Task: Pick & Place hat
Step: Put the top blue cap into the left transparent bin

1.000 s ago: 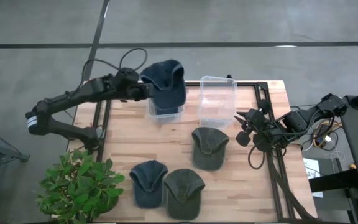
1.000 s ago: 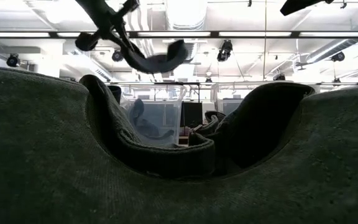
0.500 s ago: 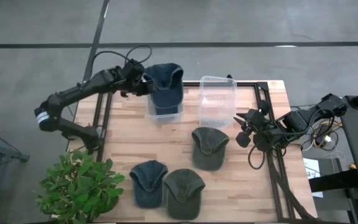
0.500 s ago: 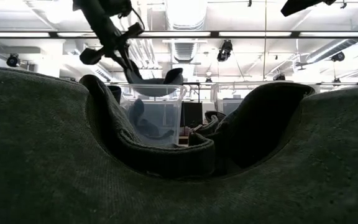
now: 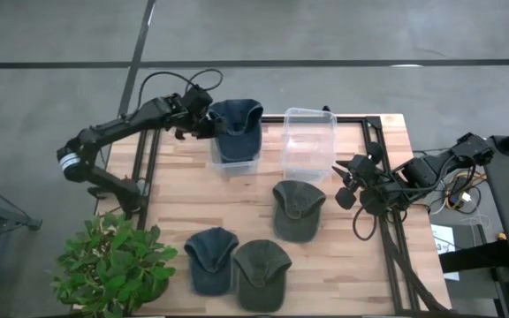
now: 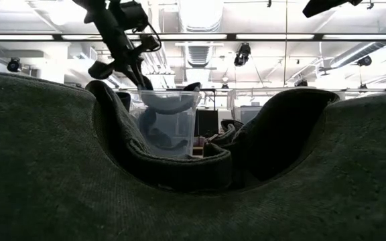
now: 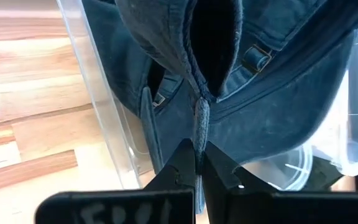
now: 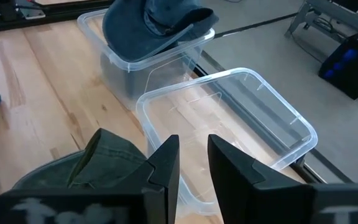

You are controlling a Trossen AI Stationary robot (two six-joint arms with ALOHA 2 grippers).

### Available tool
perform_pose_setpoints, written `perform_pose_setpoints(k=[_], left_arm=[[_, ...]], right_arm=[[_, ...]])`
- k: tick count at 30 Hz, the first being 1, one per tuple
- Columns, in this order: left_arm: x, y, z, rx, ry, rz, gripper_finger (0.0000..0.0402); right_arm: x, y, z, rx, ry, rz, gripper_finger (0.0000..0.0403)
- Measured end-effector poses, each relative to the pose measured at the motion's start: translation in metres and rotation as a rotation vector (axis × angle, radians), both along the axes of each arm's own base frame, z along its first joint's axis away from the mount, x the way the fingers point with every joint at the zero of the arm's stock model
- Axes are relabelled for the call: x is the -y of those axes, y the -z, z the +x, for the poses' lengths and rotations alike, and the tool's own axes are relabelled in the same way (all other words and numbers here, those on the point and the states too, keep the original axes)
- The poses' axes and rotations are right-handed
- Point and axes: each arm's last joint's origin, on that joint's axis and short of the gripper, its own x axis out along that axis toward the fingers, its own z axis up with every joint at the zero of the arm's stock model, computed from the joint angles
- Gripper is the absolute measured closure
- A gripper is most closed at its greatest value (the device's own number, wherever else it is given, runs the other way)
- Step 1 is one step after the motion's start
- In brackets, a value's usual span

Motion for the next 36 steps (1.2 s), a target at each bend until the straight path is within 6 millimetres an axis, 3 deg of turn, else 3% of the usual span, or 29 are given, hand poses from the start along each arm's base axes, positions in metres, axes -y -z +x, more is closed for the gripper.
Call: perform_pose_setpoints(k=[19,36], left_arm=[[-0.003,0.018,0.004,-0.063,0.016,-0.035,0.0369],[-0.002,0.019,0.004,-0.056,0.034,-0.046,0.0365]], right_arm=[[0.0,-0.001,0.001,0.013,0.0,0.007,0.0325],[-0.001,-0.001,0.001,0.019,0.001,0.01,0.0319]])
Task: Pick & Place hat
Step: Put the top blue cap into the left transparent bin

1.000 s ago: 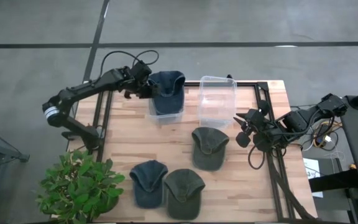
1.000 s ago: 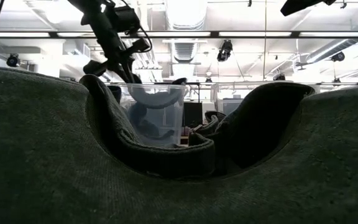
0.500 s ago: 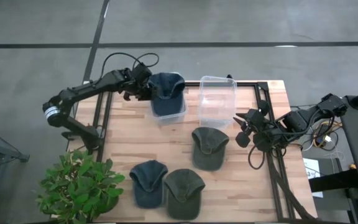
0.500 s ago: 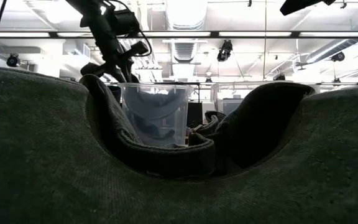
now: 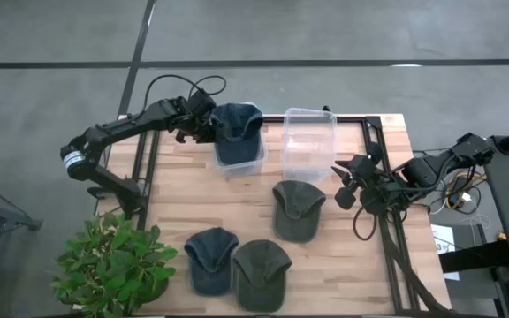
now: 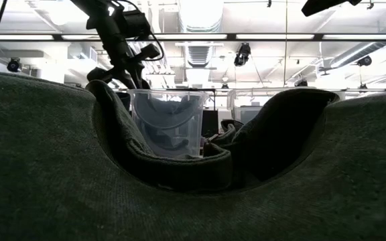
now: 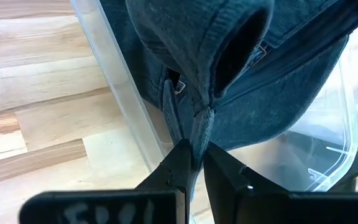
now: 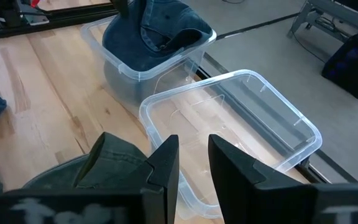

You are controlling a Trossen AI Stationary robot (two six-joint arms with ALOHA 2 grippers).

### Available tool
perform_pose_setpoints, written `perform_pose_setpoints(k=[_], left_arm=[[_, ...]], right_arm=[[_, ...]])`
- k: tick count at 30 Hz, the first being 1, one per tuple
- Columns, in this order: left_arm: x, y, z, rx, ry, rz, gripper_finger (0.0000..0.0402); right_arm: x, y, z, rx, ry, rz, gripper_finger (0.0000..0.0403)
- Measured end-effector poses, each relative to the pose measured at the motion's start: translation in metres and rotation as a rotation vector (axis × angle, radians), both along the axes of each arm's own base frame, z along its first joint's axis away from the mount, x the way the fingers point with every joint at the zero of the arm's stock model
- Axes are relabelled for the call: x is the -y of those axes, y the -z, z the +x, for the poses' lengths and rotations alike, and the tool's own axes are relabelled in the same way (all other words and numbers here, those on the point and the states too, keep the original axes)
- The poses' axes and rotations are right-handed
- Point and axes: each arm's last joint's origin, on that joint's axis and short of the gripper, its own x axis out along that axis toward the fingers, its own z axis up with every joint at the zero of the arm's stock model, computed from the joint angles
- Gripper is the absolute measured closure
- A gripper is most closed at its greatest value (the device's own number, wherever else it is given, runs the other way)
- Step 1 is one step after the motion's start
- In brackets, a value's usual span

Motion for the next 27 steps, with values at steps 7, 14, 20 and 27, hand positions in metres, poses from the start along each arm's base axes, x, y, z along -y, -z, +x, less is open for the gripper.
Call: perform_pose_setpoints(k=[7,14,20,27], left_arm=[[0.0011,0.0002,-0.0001,0.001,0.051,-0.004,0.0364],[0.0023,0.0005,-0.0002,0.009,0.089,-0.021,0.0347],[0.0027,0.0007,-0.0003,0.008,0.1,-0.024,0.0292],[0.0047,-0.0058,-0.0041,0.028,0.099,-0.05,0.0249]], right_arm=[[0.0,-0.0001,0.0,0.0,-0.001,0.0,0.0329],[0.0,-0.0001,0.0,0.0,-0.001,0.0,0.0326],[-0.0001,0.0,0.0,-0.001,-0.001,0.0,0.0319],[-0.0002,0.0001,0.0001,-0.003,-0.005,0.005,0.0325]])
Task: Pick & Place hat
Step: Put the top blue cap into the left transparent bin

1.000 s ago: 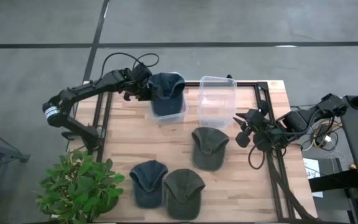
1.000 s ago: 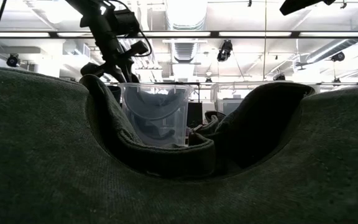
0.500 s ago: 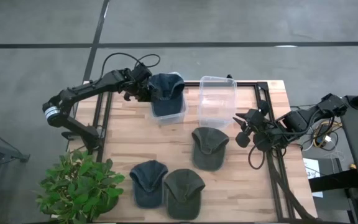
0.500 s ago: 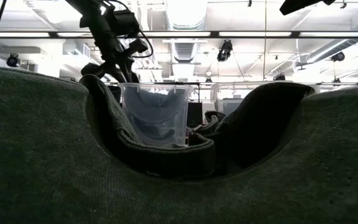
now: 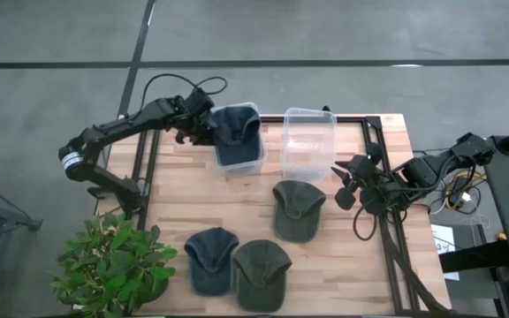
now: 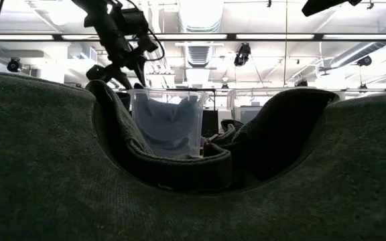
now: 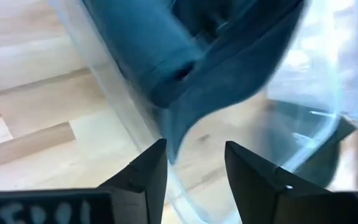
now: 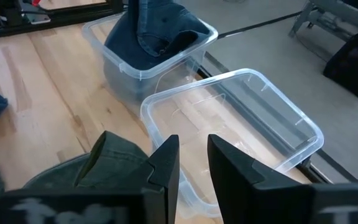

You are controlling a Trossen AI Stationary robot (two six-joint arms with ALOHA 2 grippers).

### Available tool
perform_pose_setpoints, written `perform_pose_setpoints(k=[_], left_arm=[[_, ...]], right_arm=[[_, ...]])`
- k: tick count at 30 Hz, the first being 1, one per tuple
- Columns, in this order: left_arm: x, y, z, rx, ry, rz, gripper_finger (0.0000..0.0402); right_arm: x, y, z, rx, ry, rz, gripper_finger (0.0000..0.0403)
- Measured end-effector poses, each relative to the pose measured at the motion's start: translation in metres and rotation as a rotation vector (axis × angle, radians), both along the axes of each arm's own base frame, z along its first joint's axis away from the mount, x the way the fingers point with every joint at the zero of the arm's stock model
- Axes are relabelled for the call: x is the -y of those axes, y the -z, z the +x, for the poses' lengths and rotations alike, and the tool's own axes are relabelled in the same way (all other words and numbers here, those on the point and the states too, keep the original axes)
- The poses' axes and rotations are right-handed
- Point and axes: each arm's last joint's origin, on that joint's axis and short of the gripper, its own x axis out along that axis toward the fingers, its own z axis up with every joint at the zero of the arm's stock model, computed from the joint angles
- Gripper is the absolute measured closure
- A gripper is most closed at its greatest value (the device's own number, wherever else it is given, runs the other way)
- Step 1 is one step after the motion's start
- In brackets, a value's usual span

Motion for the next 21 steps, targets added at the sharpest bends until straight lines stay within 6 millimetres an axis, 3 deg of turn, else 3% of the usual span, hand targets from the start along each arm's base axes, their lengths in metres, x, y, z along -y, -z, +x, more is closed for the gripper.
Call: perform_pose_setpoints(k=[12,16,21], left_arm=[[0.009,-0.062,-0.008,0.176,0.012,0.134,0.0248],[0.011,-0.062,-0.001,0.194,0.046,0.157,0.0248],[0.005,-0.048,0.007,0.15,0.037,0.15,0.0248]], right_arm=[[0.0,0.0,0.0,-0.009,-0.012,0.013,0.0321],[0.0,0.0,0.0,-0.011,-0.015,0.01,0.0318],[0.0,0.0,0.0,-0.011,-0.014,0.011,0.0324]])
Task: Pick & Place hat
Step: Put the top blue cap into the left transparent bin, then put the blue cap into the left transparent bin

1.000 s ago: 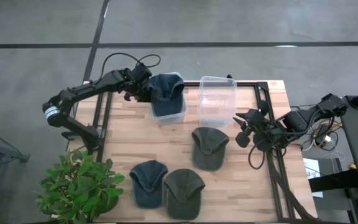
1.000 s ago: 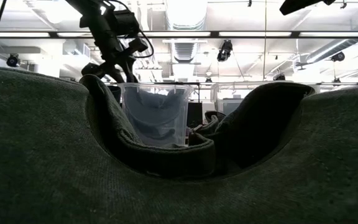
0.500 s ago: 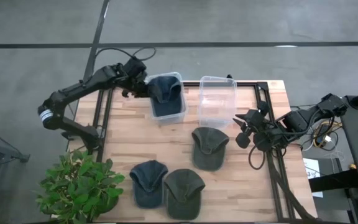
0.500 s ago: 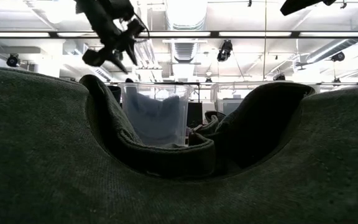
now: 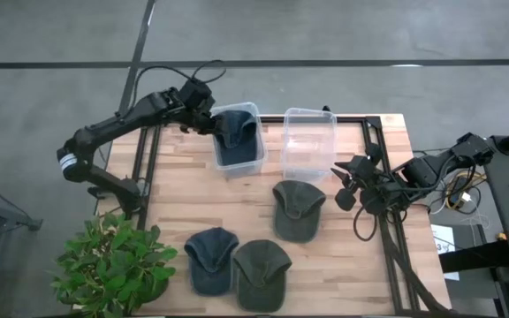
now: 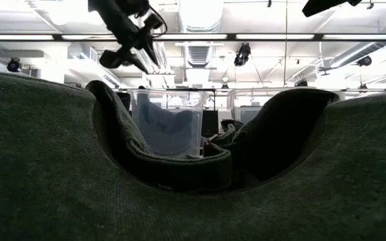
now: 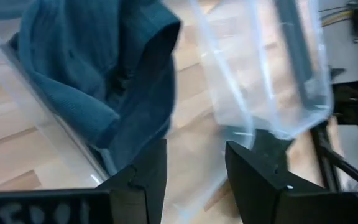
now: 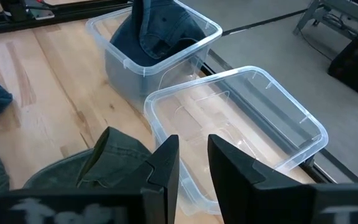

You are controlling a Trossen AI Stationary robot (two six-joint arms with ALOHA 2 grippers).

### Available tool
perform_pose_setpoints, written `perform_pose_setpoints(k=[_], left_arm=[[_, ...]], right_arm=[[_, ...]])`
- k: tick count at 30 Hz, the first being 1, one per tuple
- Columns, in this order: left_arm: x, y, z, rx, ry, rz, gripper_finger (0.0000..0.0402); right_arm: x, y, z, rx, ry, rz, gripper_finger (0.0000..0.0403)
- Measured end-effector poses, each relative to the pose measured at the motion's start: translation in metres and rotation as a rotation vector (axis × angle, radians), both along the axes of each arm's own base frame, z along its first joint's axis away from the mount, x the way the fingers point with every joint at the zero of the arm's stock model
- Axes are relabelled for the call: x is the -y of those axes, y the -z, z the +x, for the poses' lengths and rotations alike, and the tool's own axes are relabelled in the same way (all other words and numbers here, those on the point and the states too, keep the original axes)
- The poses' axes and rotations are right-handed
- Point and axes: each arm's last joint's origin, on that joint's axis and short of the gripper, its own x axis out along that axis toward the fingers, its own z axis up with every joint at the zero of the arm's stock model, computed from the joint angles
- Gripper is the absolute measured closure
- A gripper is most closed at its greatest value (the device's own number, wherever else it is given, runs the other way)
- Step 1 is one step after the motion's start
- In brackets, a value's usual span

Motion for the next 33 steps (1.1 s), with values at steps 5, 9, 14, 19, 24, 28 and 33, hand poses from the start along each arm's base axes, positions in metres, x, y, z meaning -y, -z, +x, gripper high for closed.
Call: perform_pose_setpoints(k=[5,9,14,19,24,28,33], left_arm=[[-0.011,0.017,0.011,-0.081,-0.004,0.019,0.0248],[-0.02,0.034,0.019,-0.155,-0.024,0.005,0.0248],[-0.029,0.055,0.027,-0.239,-0.017,-0.041,0.0248],[-0.035,0.07,0.034,-0.276,-0.018,-0.065,0.0248],[-0.036,0.074,0.036,-0.288,-0.01,-0.076,0.0248],[-0.032,0.048,0.031,-0.222,0.008,-0.031,0.0248],[-0.008,-0.007,0.017,-0.122,0.04,0.047,0.0248]], right_arm=[[0.0,0.0,0.0,0.001,0.001,0.001,0.033],[0.0,0.0,0.0,0.002,0.001,0.002,0.0327],[0.0,0.0,0.0,0.004,0.001,0.003,0.032],[0.0,0.0,0.0,0.003,0.001,0.002,0.032],[0.0,0.0,0.0,0.003,0.001,0.002,0.0328],[0.0,0.0,0.0,0.003,0.001,0.002,0.033],[0.0,0.0,0.0,0.002,0.001,0.001,0.0324]])
